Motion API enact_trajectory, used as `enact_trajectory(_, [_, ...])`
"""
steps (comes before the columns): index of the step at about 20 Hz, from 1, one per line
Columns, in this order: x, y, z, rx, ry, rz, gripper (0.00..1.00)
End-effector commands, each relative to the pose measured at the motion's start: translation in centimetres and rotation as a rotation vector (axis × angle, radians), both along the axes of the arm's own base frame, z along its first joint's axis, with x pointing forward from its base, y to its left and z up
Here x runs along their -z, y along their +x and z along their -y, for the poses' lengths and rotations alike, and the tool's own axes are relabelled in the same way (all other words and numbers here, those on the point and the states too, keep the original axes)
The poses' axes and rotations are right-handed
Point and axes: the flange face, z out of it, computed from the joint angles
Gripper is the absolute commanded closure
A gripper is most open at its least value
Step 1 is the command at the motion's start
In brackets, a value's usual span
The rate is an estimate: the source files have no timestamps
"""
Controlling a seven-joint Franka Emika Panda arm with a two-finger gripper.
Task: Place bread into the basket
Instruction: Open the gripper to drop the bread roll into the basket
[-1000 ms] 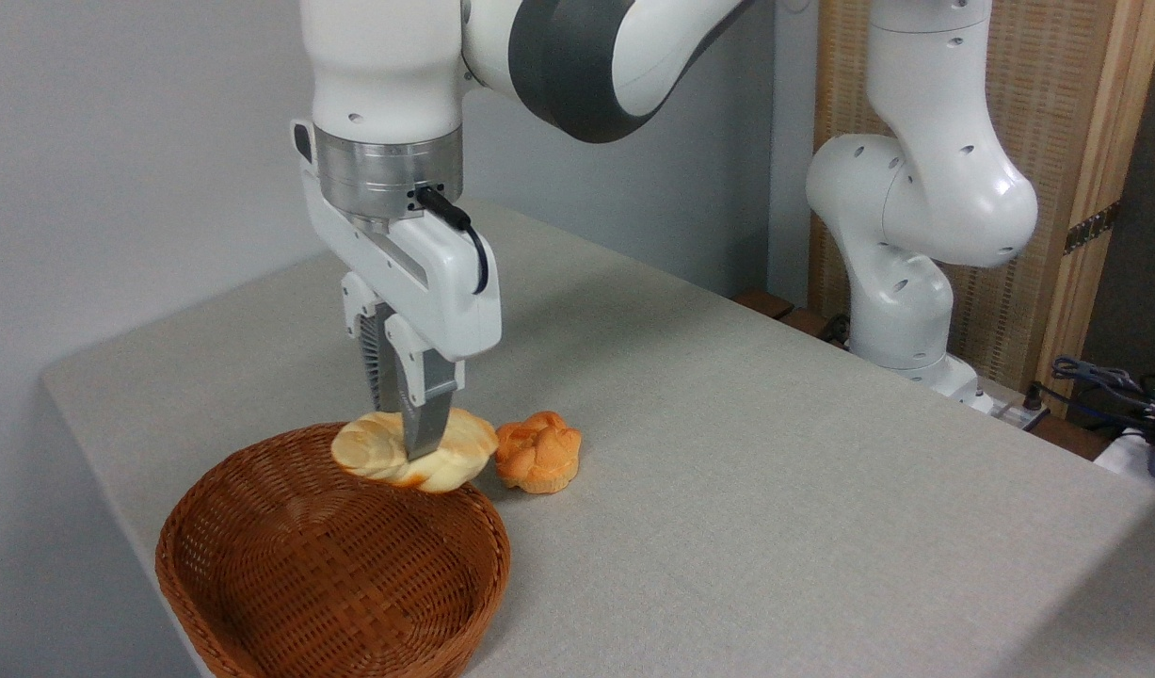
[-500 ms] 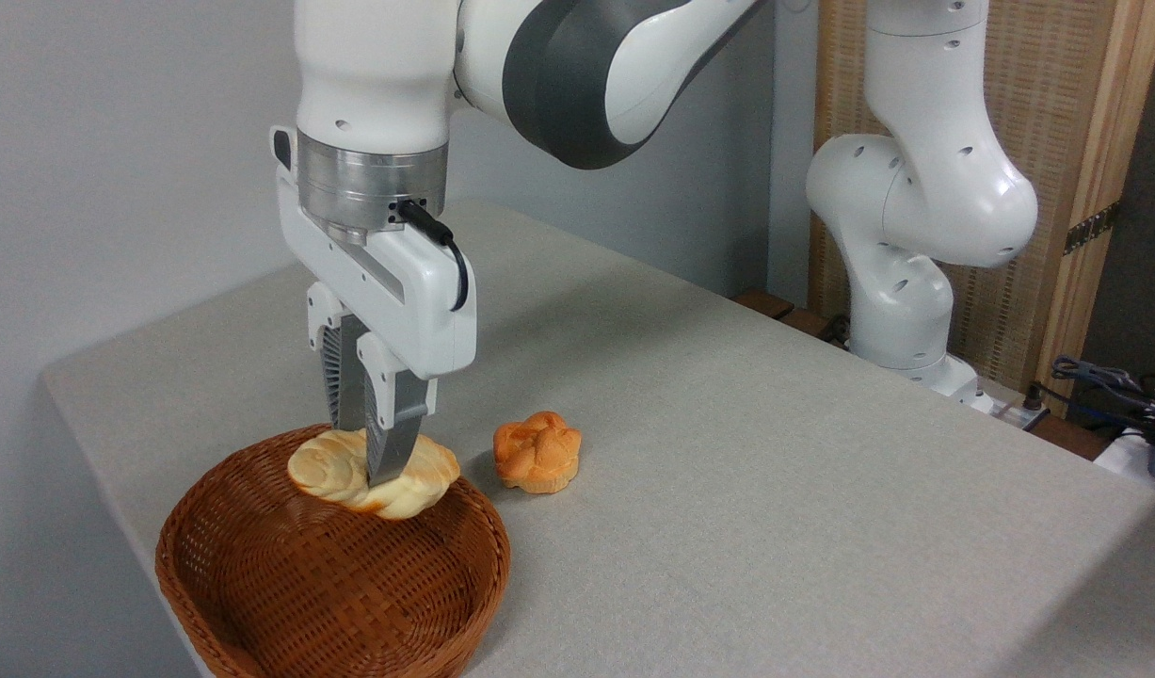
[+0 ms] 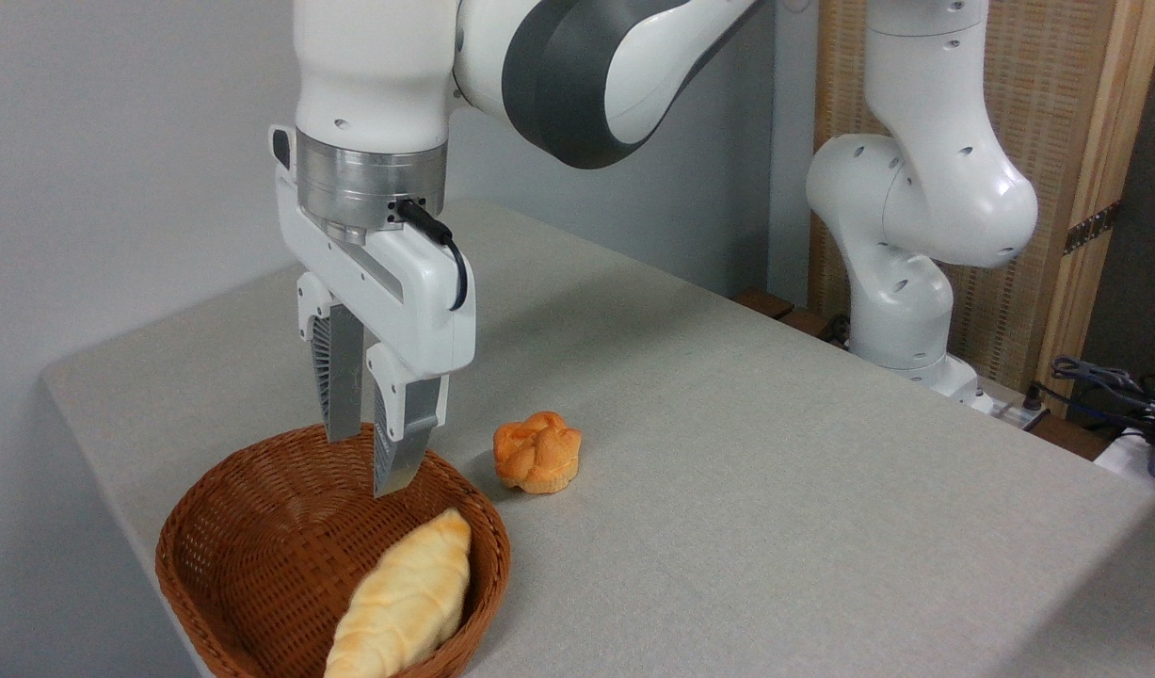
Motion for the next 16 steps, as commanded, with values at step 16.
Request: enact_trajectory(16, [-0.5, -2.2, -1.8, -0.100, 0.020, -0.150, 0.00])
